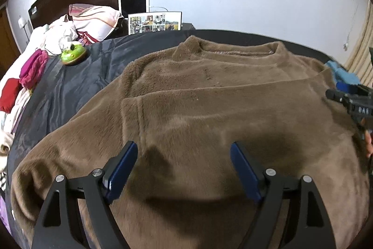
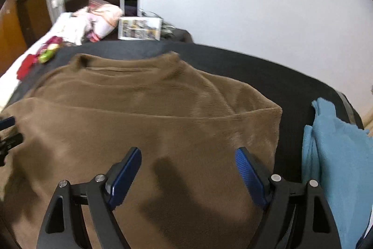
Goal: Fold clothes
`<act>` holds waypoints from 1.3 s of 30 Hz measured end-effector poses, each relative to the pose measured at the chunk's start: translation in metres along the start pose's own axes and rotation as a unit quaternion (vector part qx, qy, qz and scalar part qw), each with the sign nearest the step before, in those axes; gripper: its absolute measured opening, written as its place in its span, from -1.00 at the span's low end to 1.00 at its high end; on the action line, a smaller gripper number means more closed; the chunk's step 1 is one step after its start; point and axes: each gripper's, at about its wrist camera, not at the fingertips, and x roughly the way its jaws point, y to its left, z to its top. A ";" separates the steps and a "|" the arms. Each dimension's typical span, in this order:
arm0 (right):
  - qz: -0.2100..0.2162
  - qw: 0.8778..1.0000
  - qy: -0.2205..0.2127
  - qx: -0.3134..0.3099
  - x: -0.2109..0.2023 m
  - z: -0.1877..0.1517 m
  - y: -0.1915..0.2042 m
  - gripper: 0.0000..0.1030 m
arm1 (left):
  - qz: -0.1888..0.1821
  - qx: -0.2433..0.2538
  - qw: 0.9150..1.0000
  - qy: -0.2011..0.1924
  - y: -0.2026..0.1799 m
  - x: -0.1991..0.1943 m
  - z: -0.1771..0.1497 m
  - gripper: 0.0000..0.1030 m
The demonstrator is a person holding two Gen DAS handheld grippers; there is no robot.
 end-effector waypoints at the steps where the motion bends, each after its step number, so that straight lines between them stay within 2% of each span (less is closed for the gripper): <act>1: 0.008 1.000 -0.005 -0.007 -0.009 -0.002 0.009 0.63 | -0.001 -0.003 1.000 -0.003 0.002 -0.008 -0.003 0.64; 6: 0.074 0.997 0.000 -0.033 -0.038 -0.021 0.055 0.65 | 0.008 -0.015 1.000 -0.022 0.015 -0.054 -0.029 0.64; 8: 0.105 0.994 0.013 -0.036 -0.040 -0.033 0.073 0.65 | 0.014 -0.030 0.999 -0.027 0.027 -0.072 -0.047 0.64; 10: 0.115 0.992 0.019 -0.039 -0.034 -0.042 0.087 0.65 | 0.024 -0.043 0.998 -0.032 0.039 -0.089 -0.065 0.65; 14: 0.097 0.993 0.022 -0.058 -0.020 -0.065 0.104 0.65 | 0.076 -0.067 0.994 -0.033 0.068 -0.118 -0.100 0.65; 18: 0.073 0.994 0.002 -0.084 -0.017 -0.077 0.112 0.66 | 0.112 -0.110 0.987 -0.024 0.102 -0.139 -0.135 0.65; 22: 0.077 0.993 -0.006 -0.085 -0.016 -0.080 0.109 0.66 | 0.103 -0.145 0.984 -0.016 0.120 -0.144 -0.162 0.65; 24: 0.082 0.993 -0.007 -0.082 -0.016 -0.080 0.106 0.67 | 0.080 -0.150 0.985 -0.015 0.118 -0.142 -0.171 0.65; 26: 0.084 0.993 -0.009 -0.083 -0.017 -0.080 0.106 0.67 | 0.074 -0.143 0.987 -0.010 0.111 -0.137 -0.175 0.65; 28: 0.089 0.993 -0.010 -0.082 -0.018 -0.081 0.104 0.67 | 0.091 -0.129 0.987 -0.005 0.105 -0.133 -0.179 0.66; 32: 0.097 0.992 -0.012 -0.075 -0.019 -0.081 0.102 0.67 | 0.150 -0.099 0.984 0.016 0.095 -0.121 -0.184 0.66; 36: 0.102 0.992 -0.013 -0.073 -0.019 -0.081 0.101 0.68 | 0.166 -0.088 0.982 0.023 0.095 -0.116 -0.188 0.66; 38: 0.103 0.992 -0.013 -0.072 -0.020 -0.081 0.100 0.67 | 0.171 -0.100 0.980 0.023 0.101 -0.118 -0.189 0.66; 39: 0.104 0.992 -0.013 -0.071 -0.020 -0.081 0.100 0.67 | 0.171 -0.108 0.979 0.022 0.105 -0.119 -0.190 0.59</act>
